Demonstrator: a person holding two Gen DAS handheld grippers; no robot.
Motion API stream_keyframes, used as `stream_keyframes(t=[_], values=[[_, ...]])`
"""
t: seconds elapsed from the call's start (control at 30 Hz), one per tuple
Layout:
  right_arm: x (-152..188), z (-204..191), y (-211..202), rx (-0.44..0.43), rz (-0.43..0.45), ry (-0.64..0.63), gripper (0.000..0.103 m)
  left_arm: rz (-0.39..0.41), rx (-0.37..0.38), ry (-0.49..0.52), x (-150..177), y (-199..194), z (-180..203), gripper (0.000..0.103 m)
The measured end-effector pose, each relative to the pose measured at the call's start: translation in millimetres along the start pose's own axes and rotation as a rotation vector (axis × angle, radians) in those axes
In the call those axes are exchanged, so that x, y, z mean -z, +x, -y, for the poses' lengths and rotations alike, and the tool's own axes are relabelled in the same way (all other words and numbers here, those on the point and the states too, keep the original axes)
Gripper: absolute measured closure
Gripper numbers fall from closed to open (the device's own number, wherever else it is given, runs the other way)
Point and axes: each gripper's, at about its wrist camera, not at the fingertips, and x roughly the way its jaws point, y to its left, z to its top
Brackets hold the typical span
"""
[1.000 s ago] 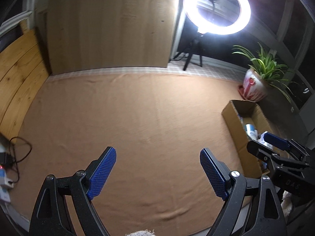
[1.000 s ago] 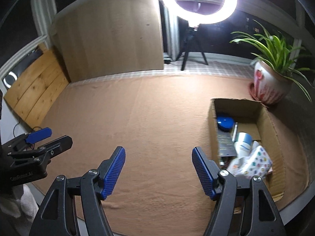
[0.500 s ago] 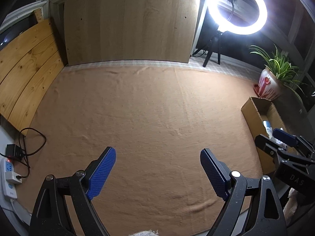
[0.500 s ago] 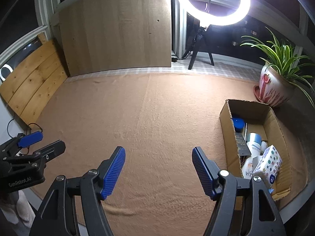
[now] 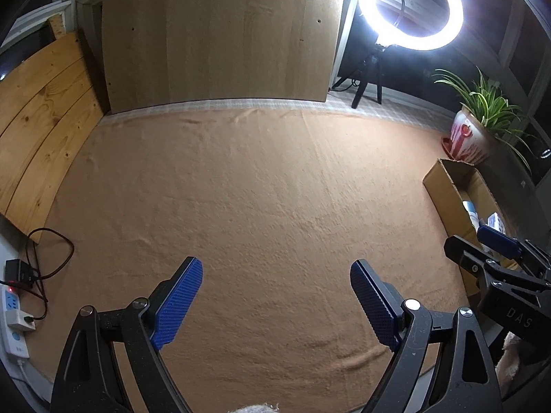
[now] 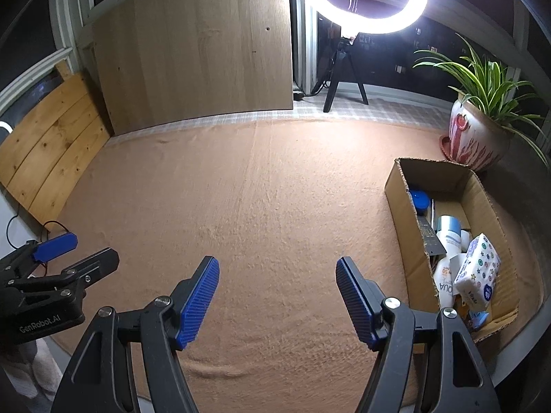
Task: Organize objects
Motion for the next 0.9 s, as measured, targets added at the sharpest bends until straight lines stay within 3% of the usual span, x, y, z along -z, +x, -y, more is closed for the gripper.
stream_keyframes(t=[0.9], values=[[-6,13,-1,-0.008,-0.001,0.014,0.036,0.011,-0.011,0.004,-8,2,25,0.013]])
